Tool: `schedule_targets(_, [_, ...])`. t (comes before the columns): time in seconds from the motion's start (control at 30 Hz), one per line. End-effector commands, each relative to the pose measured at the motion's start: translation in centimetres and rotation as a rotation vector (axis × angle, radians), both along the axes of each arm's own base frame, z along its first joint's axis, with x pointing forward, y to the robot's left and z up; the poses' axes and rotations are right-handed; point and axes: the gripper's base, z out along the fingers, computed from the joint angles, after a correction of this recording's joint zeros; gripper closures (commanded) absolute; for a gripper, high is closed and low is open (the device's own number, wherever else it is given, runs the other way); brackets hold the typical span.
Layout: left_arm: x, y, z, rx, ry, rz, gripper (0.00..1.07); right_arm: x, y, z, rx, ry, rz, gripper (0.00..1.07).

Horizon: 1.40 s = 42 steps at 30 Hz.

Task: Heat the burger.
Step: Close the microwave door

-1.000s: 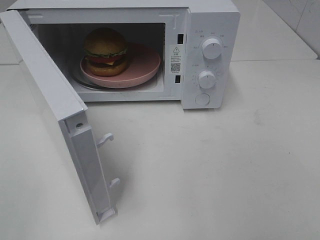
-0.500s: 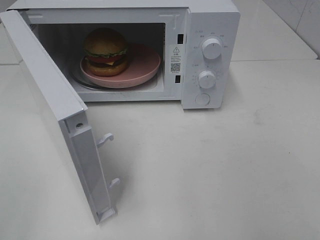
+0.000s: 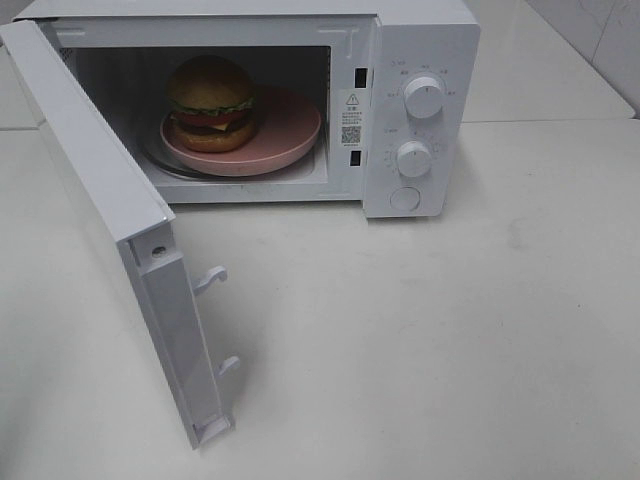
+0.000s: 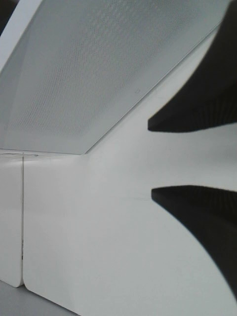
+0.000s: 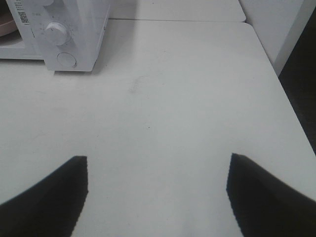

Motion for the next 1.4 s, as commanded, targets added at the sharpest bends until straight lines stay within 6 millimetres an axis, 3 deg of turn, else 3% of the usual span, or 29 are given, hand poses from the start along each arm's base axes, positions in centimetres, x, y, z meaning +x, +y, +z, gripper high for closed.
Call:
schedule_targets(0.03, [1.8,0.0,-0.1,-0.006,0.020,0.008,0.98,-0.4,0.0,-0.1,0.009,-0.026,-0.007,0.32])
schedule_targets(0.07, [2.9,0.1,-0.3,-0.007,0.033,0.011,1.07,-0.4,0.0,-0.1,0.009,-0.026,-0.007,0.32])
schedule_targets(0.47, [7.9,0.3,-0.1,-0.016,-0.116,0.040,1.07,-0.4,0.0,-0.1,0.009,-0.026,-0.007,0.32])
schedule_targets(0.7, [9.9,0.6,-2.9,0.025,-0.233,0.057,1.07,-0.4,0.0,-0.1,0.009,-0.026,-0.007,0.32])
schedule_targets(0.77, [10.6,0.7,-4.5,0.059,-0.325,0.061,1.07,-0.4,0.0,-0.1,0.009,-0.026,-0.007,0.32])
schedule_targets(0.93, [11.2,0.5,-5.8,0.120,-0.419,0.019,1.07,-0.4,0.0,-0.1,0.009,-0.026,-0.007,0.32])
schedule_targets(1.4, [14.5,-1.3,-9.9,0.074,-0.331,-0.184,1.07,-0.4,0.0,-0.1,0.009,-0.026,-0.007,0.32])
